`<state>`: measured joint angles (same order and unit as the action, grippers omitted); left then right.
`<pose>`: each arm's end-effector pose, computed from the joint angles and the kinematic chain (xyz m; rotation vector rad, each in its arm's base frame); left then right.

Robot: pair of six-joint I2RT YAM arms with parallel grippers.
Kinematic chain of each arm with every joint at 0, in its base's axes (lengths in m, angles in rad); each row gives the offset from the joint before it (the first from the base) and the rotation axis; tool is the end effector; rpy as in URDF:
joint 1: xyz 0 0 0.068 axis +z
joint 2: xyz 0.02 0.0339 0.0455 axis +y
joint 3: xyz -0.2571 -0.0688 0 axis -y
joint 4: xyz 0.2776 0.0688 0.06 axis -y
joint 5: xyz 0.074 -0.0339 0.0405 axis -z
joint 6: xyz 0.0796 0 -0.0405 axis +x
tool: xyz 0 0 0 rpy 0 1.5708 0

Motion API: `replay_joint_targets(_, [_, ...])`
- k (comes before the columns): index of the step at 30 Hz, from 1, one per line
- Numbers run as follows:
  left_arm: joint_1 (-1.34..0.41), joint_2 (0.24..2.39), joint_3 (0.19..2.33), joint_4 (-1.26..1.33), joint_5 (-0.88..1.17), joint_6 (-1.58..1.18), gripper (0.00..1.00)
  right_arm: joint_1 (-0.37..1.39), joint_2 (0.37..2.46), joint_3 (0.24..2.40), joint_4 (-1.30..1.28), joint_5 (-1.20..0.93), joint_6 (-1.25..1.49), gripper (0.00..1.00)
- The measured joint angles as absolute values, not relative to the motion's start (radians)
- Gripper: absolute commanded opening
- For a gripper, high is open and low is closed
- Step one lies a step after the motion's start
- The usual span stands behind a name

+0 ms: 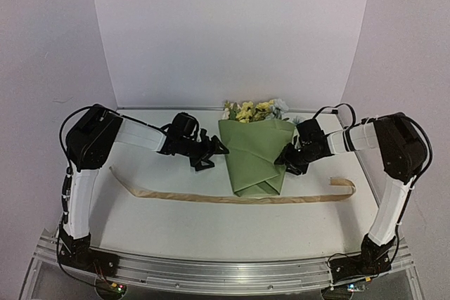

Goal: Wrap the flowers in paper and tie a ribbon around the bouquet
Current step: Pick up the folded bouquet from the center of the board, then place the folded bouquet on the ribbon.

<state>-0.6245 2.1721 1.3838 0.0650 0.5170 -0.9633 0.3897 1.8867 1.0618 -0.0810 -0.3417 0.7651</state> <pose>0.3916 -0.3307 0.0762 -0.1320 2.6013 -1.3113 0.3823 0.1859 0.0774 0.3368 2.6127 0.8757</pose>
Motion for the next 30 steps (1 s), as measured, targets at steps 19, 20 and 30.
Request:
replay_joint_targets(19, [-0.654,2.291,1.532,0.07,0.565,-1.037,0.63,0.4,1.91,1.179,-0.153,-0.442,0.856,0.0])
replay_joint_targets(20, [-0.654,2.291,1.535,0.061,0.565,-1.039,0.62,0.402,1.912,1.184,-0.16,-0.444,0.859,0.0])
replay_joint_targets(30, [-0.654,2.28,1.538,-0.024,0.569,-1.048,0.54,0.427,1.913,1.199,-0.235,-0.473,0.895,0.0])
